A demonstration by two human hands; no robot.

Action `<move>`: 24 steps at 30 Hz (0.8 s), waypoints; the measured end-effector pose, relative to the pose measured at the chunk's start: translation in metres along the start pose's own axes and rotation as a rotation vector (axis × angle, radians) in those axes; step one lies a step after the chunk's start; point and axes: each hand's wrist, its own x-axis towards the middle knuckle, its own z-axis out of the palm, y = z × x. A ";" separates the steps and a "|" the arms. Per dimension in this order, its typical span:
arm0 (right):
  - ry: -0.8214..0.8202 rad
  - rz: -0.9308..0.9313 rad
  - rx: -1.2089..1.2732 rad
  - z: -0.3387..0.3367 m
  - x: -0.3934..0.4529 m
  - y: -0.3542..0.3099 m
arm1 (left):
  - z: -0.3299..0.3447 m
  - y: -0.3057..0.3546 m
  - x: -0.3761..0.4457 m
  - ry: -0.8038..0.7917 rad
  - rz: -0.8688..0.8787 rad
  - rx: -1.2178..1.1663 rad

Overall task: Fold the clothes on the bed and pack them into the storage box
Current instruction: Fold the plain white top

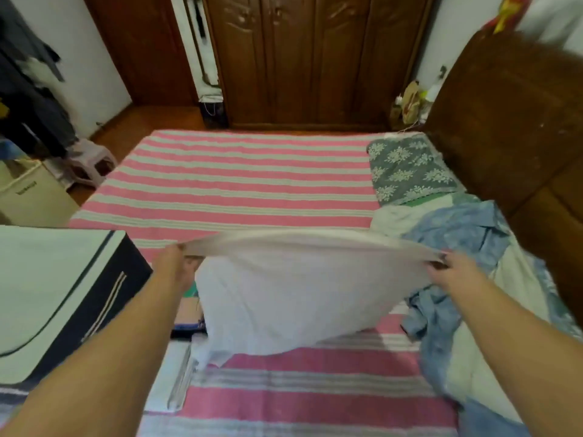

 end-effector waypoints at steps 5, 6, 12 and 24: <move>-0.114 -0.331 0.273 0.145 -0.096 -0.154 | 0.120 0.207 -0.056 -0.313 0.425 -0.275; -0.181 -0.389 0.340 0.158 -0.115 -0.170 | 0.124 0.229 -0.074 -0.341 0.463 -0.304; -0.375 -0.571 0.398 0.171 -0.191 -0.188 | 0.107 0.241 -0.123 -0.416 0.608 -0.453; 0.117 -0.272 -0.456 -0.067 -0.056 0.055 | -0.073 -0.086 0.022 0.058 0.200 0.321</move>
